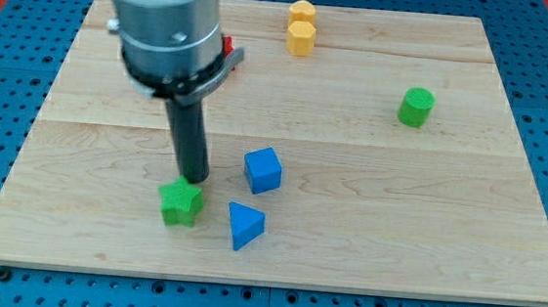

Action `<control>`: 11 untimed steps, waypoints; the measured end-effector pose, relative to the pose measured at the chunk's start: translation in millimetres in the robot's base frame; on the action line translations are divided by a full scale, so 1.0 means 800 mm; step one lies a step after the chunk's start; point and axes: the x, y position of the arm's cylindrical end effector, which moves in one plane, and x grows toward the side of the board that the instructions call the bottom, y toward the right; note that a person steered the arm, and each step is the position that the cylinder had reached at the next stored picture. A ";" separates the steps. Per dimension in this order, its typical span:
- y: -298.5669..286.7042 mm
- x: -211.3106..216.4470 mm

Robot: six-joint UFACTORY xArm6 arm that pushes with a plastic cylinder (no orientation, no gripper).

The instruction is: Push blue cube into blue triangle

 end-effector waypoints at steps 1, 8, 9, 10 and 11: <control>-0.001 0.010; 0.136 -0.016; 0.114 -0.016; 0.103 -0.016; 0.079 -0.016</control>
